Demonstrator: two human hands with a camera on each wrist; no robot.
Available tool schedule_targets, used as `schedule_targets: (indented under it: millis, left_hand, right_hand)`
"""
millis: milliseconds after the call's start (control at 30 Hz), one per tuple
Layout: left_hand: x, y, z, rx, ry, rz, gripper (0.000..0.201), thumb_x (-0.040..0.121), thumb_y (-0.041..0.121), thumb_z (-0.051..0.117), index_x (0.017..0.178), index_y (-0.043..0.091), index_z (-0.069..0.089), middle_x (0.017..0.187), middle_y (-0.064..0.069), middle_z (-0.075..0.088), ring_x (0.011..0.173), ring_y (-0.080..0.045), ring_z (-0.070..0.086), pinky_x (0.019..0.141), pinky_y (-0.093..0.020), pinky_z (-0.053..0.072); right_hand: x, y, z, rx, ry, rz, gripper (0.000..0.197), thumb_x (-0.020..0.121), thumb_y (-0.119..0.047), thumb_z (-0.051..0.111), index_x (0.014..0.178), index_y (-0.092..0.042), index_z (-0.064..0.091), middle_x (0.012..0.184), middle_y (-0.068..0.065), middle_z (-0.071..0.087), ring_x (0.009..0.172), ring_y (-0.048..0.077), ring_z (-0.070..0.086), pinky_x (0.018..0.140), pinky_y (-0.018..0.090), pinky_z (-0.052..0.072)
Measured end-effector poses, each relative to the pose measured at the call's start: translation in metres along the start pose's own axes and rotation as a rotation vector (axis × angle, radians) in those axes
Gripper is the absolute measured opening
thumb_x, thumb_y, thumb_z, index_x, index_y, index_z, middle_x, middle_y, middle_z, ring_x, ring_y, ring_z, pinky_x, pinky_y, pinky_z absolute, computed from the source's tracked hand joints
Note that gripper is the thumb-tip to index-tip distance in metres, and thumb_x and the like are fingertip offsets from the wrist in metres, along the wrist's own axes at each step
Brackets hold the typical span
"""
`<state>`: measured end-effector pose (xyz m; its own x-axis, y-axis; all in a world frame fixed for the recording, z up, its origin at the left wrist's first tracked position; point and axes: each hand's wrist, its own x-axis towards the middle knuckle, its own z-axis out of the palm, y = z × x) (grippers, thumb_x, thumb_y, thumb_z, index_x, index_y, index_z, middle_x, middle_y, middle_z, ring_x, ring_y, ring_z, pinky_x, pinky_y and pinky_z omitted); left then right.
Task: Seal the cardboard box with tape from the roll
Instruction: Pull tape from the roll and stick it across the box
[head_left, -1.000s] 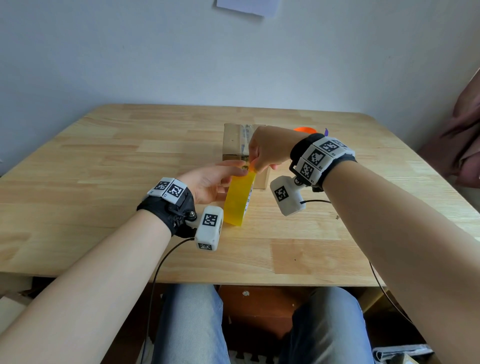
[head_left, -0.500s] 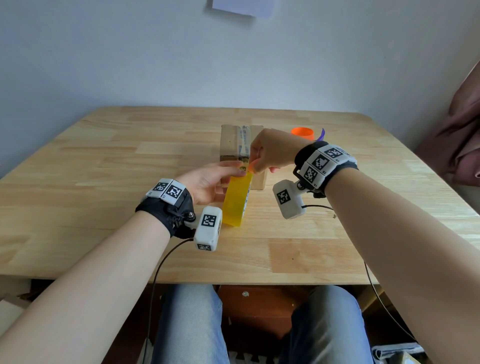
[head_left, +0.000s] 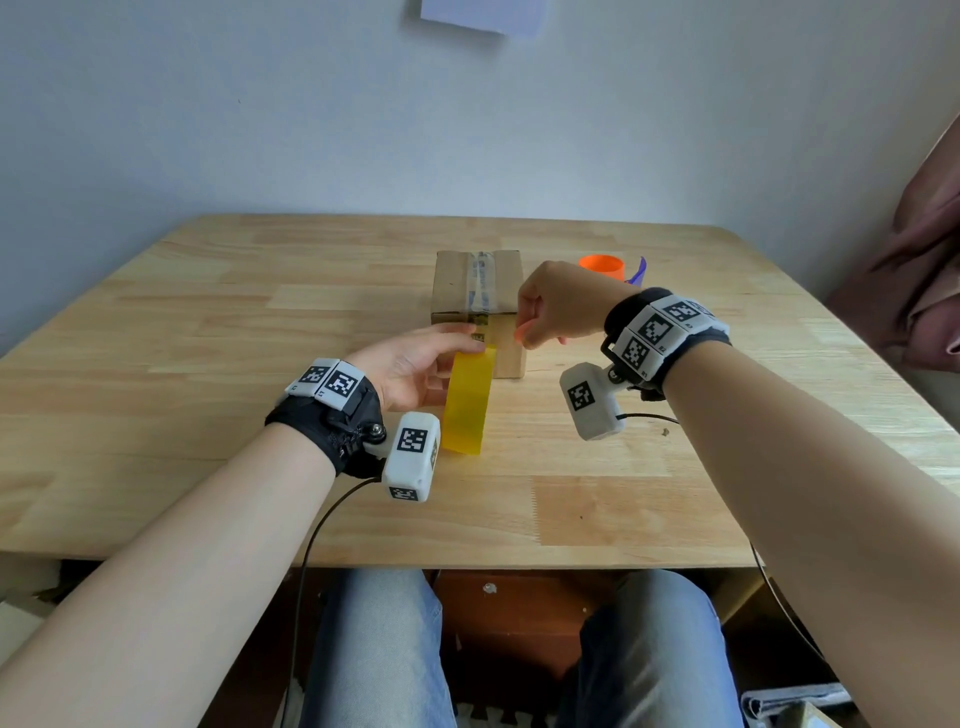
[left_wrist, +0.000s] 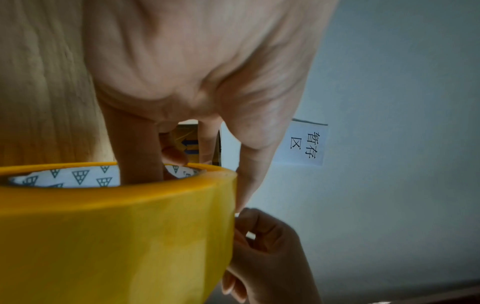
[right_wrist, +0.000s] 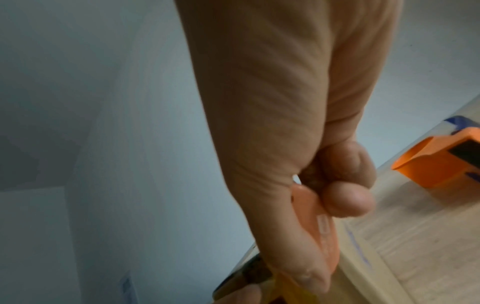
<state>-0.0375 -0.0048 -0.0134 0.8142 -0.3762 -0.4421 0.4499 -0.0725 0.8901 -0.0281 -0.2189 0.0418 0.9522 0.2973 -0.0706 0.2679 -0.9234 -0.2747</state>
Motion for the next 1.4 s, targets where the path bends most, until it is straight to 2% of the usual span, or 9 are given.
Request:
schedule_targets:
  millis: [400, 567, 733, 833, 967, 1100, 1267, 1333, 1400]
  left_hand:
    - [-0.004, -0.002, 0.002, 0.042, -0.042, 0.006, 0.030, 0.088, 0.017, 0.073, 0.117, 0.022, 0.067, 0.096, -0.003, 0.073, 0.086, -0.019, 0.069, 0.065, -0.032, 0.061]
    - [-0.006, -0.003, 0.003, 0.045, -0.048, 0.011, 0.042, 0.088, 0.017, 0.073, 0.128, 0.023, 0.064, 0.101, -0.004, 0.072, 0.091, -0.021, 0.068, 0.066, -0.034, 0.061]
    - [-0.002, -0.004, 0.000, 0.000, 0.014, 0.043, 0.059, 0.089, 0.010, 0.071, 0.139, 0.035, 0.052, 0.090, -0.004, 0.074, 0.082, -0.020, 0.069, 0.058, -0.031, 0.060]
    - [-0.002, -0.003, -0.002, -0.002, 0.019, 0.041, 0.055, 0.091, 0.011, 0.070, 0.141, 0.030, 0.056, 0.080, 0.000, 0.075, 0.076, -0.017, 0.069, 0.056, -0.029, 0.059]
    - [-0.003, -0.002, 0.003, 0.039, 0.014, 0.022, 0.058, 0.090, 0.012, 0.071, 0.144, 0.028, 0.054, 0.091, -0.002, 0.072, 0.079, -0.018, 0.067, 0.057, -0.031, 0.059]
    - [-0.004, -0.002, 0.009, 0.044, 0.038, 0.016, 0.064, 0.089, 0.013, 0.073, 0.147, 0.025, 0.049, 0.093, -0.005, 0.069, 0.077, -0.019, 0.066, 0.057, -0.032, 0.060]
    - [-0.007, -0.002, 0.015, 0.026, 0.071, 0.017, 0.064, 0.090, 0.012, 0.073, 0.148, 0.024, 0.048, 0.092, -0.006, 0.068, 0.076, -0.020, 0.065, 0.054, -0.031, 0.060]
    - [-0.010, -0.001, 0.017, 0.012, 0.083, 0.018, 0.063, 0.089, 0.011, 0.073, 0.146, 0.023, 0.049, 0.092, -0.006, 0.068, 0.076, -0.020, 0.065, 0.051, -0.030, 0.060]
    - [-0.011, -0.001, 0.019, -0.001, 0.094, 0.017, 0.060, 0.088, 0.011, 0.074, 0.143, 0.024, 0.050, 0.092, -0.007, 0.068, 0.076, -0.021, 0.065, 0.052, -0.031, 0.060]
  right_hand:
    - [0.003, -0.022, 0.003, 0.207, 0.055, -0.051, 0.010, 0.084, -0.031, 0.082, 0.083, -0.023, 0.076, 0.048, -0.016, 0.065, 0.041, -0.003, 0.056, 0.042, 0.010, 0.042]
    - [0.015, -0.039, 0.008, 0.103, 0.043, -0.068, 0.009, 0.084, -0.029, 0.081, 0.086, -0.022, 0.077, 0.075, -0.006, 0.074, 0.061, 0.011, 0.071, 0.056, 0.024, 0.057]
    - [0.011, -0.029, 0.006, -0.060, -0.020, -0.016, 0.002, 0.086, -0.019, 0.075, 0.085, -0.018, 0.073, 0.069, -0.004, 0.066, 0.056, 0.010, 0.061, 0.049, 0.020, 0.042]
    - [0.005, -0.012, 0.006, -0.025, -0.012, 0.023, 0.005, 0.085, -0.020, 0.077, 0.081, -0.019, 0.073, 0.071, -0.001, 0.072, 0.056, 0.012, 0.065, 0.053, 0.025, 0.052]
    - [-0.003, 0.019, 0.014, -0.016, -0.101, 0.182, 0.013, 0.083, -0.021, 0.078, 0.092, -0.012, 0.080, 0.072, 0.003, 0.077, 0.057, 0.012, 0.070, 0.072, 0.036, 0.065]
    - [-0.016, 0.063, 0.037, 0.056, -0.151, 0.437, 0.029, 0.083, -0.024, 0.082, 0.102, -0.003, 0.077, 0.085, 0.008, 0.080, 0.073, 0.023, 0.078, 0.076, 0.043, 0.065]
    - [-0.035, 0.080, 0.055, 0.124, -0.140, 0.538, 0.040, 0.086, -0.015, 0.076, 0.123, 0.000, 0.069, 0.101, 0.018, 0.078, 0.088, 0.033, 0.077, 0.086, 0.048, 0.062]
    - [-0.035, 0.070, 0.049, 0.143, -0.098, 0.519, 0.047, 0.088, -0.020, 0.075, 0.129, -0.001, 0.064, 0.106, 0.017, 0.073, 0.088, 0.030, 0.074, 0.080, 0.042, 0.064]
    - [-0.034, 0.050, 0.036, 0.168, -0.021, 0.484, 0.044, 0.096, -0.039, 0.066, 0.120, -0.003, 0.068, 0.093, 0.010, 0.072, 0.070, 0.020, 0.069, 0.056, 0.030, 0.057]
